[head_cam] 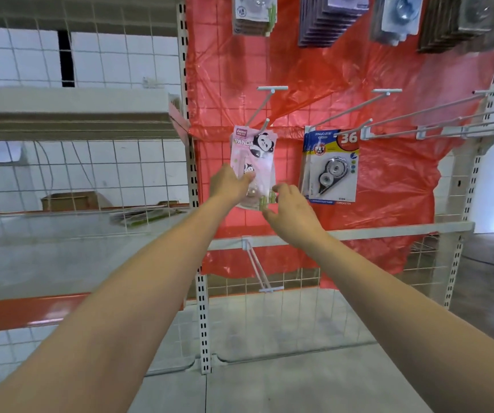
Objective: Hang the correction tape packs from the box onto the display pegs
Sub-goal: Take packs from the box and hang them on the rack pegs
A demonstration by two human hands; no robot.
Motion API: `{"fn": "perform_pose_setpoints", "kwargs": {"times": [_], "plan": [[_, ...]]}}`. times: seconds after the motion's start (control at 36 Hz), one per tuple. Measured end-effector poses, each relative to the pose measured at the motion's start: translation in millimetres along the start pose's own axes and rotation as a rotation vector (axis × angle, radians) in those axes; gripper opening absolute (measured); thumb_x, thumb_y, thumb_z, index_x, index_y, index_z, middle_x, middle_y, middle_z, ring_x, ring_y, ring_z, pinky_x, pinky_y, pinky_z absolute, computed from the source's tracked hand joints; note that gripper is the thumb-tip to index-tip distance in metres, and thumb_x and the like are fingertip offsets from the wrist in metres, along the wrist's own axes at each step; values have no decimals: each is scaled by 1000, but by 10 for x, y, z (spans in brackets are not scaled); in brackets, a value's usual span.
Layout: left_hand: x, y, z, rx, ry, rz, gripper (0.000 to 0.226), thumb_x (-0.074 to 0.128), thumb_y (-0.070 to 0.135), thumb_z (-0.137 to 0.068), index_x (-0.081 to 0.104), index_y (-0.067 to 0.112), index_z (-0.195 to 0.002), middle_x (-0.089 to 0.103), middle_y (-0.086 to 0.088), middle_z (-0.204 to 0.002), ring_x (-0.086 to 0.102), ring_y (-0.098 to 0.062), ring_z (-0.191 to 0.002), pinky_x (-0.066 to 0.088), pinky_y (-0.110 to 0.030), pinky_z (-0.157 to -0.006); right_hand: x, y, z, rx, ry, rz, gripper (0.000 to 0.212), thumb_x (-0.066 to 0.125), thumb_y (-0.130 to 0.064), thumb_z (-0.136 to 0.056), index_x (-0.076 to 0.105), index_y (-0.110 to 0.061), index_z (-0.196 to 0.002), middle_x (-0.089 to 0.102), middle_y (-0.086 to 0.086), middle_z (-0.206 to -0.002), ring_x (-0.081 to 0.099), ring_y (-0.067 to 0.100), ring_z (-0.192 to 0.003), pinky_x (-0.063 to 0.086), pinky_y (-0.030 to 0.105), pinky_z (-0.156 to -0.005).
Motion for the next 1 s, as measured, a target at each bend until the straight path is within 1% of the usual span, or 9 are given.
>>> {"fn": "perform_pose_setpoints", "kwargs": {"times": [0.08, 0.19, 0.25, 0.31, 0.36, 0.44, 0.64, 0.92, 1.0], "plan": [[17, 12, -81, -41, -1, -52, 41, 55, 37, -96, 54, -1, -110, 53, -11, -93, 48, -23, -85, 35, -29, -68, 41, 31, 32, -14, -19, 65, 47, 53, -20, -96, 37, -5, -137, 43, 13, -130, 44, 31, -120, 39, 41, -95], [109, -81, -97, -115, -64, -9, 42, 59, 35, -94, 56, -4, -107, 57, -14, -103, 61, -22, -78, 47, -27, -56, 67, 107, 90, -21, -29, 156, 45, 52, -20, -96, 38, -7, -136, 43, 11, -131, 42, 29, -122, 39, 41, -93], [177, -232, -4, -176, -131, 26, 33, 62, 23, -93, 57, -5, -110, 64, -18, -94, 65, -26, -65, 54, -29, -50, 68, 168, 129, -26, -38, 235, 45, 50, -21, -96, 37, -8, -137, 43, 9, -132, 41, 28, -122, 39, 42, -92], [246, -421, 119, -160, -152, -43, 20, 59, 18, -95, 62, -1, -94, 65, -18, -82, 63, -27, -62, 57, -34, -60, 62, 232, 180, -31, -51, 299, 44, 49, -22, -96, 37, -9, -137, 43, 9, -131, 41, 28, -122, 39, 42, -91], [316, -548, 240, -85, -154, -185, 27, 57, 23, -96, 60, 4, -77, 63, -13, -74, 61, -26, -66, 54, -35, -69, 49, 306, 238, -24, -57, 338, 42, 48, -22, -96, 38, -10, -135, 43, 9, -130, 41, 28, -122, 38, 42, -91], [442, -540, 442, 47, -217, -308, 39, 54, 27, -97, 57, 3, -67, 59, -11, -63, 55, -25, -60, 44, -31, -60, 28, 442, 343, -10, -85, 384, 43, 49, -24, -96, 37, -9, -135, 43, 9, -132, 41, 29, -123, 38, 45, -94], [788, 130, 912, 491, -265, -455, 23, 55, 30, -93, 57, 9, -103, 63, -12, -107, 58, -31, -100, 48, -39, -80, -95, 885, 613, 82, -88, 437, 38, 48, -24, -97, 40, -7, -130, 47, 11, -126, 46, 32, -118, 39, 44, -87], [1722, 505, 1526, 753, -479, -552, 31, 51, 26, -92, 50, 8, -118, 54, -15, -122, 51, -35, -115, 42, -42, -85, -556, 1686, 1186, 341, -82, 495, 46, 52, -22, -93, 36, -6, -134, 47, 13, -132, 48, 35, -120, 41, 43, -86], [1904, 498, 1661, 844, -398, -642, 27, 49, 22, -92, 53, 9, -115, 47, -16, -123, 43, -34, -117, 37, -41, -90, -653, 1883, 1422, 411, -85, 515, 45, 53, -23, -93, 38, -8, -133, 48, 12, -132, 48, 33, -120, 42, 42, -88]]}}
Point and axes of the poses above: each hand's wrist, its own z-axis away from the middle knuckle, its own x-axis out of the palm, y = z × x, the point moved 2 cm from there along -z, towards the middle knuckle
